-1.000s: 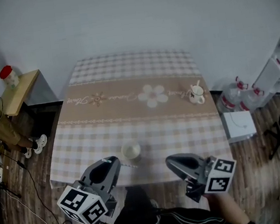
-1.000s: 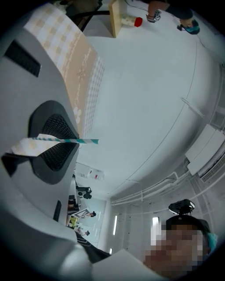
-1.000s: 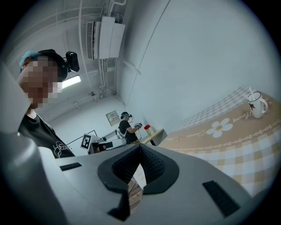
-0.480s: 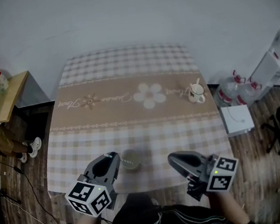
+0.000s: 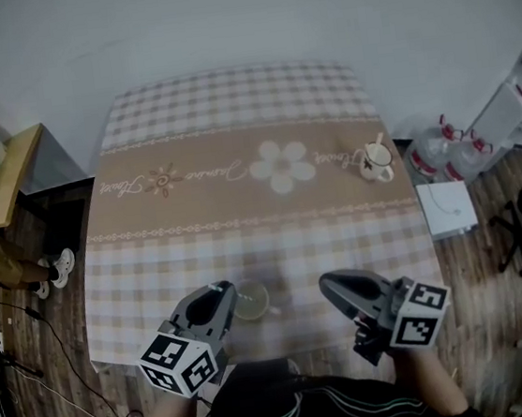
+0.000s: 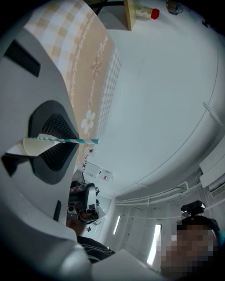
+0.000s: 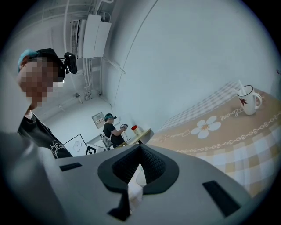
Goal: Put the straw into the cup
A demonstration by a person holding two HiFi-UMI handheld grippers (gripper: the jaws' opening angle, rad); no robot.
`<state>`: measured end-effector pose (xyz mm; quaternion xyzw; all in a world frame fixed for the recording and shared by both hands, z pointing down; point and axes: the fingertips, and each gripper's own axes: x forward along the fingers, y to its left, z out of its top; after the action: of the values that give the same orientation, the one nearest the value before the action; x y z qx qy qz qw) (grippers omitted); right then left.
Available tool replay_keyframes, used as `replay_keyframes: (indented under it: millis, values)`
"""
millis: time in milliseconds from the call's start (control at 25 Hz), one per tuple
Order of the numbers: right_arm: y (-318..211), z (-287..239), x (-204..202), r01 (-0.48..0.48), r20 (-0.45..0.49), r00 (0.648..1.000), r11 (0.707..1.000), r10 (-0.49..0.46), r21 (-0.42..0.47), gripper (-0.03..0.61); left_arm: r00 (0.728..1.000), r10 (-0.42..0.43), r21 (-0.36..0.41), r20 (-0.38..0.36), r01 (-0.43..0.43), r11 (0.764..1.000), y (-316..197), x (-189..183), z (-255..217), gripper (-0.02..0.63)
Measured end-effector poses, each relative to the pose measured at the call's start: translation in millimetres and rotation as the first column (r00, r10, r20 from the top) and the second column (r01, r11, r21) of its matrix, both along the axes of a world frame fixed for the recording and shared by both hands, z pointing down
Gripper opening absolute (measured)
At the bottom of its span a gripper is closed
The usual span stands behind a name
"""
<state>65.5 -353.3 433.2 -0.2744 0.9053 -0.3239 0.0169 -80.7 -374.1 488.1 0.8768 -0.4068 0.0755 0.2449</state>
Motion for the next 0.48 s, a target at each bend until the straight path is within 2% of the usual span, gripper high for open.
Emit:
replay_keyframes:
  millis: [320, 480]
  values:
    - [-7.0, 6.3, -3.9, -0.006, -0.004, 1.0, 1.0, 0.006, -0.016, 0.012, 0.999, 0.034, -0.058, -0.01, -0.035, 0.998, -0.6, 3.5, 25.4, 0.02]
    - [-7.9, 12.6, -5.8, -0.009, -0.014, 1.0, 1.0, 0.009, -0.03, 0.012, 0.998, 0.044, -0.086, -0.046, -0.048, 0.995, -3.0, 2.0, 31.8, 0.02]
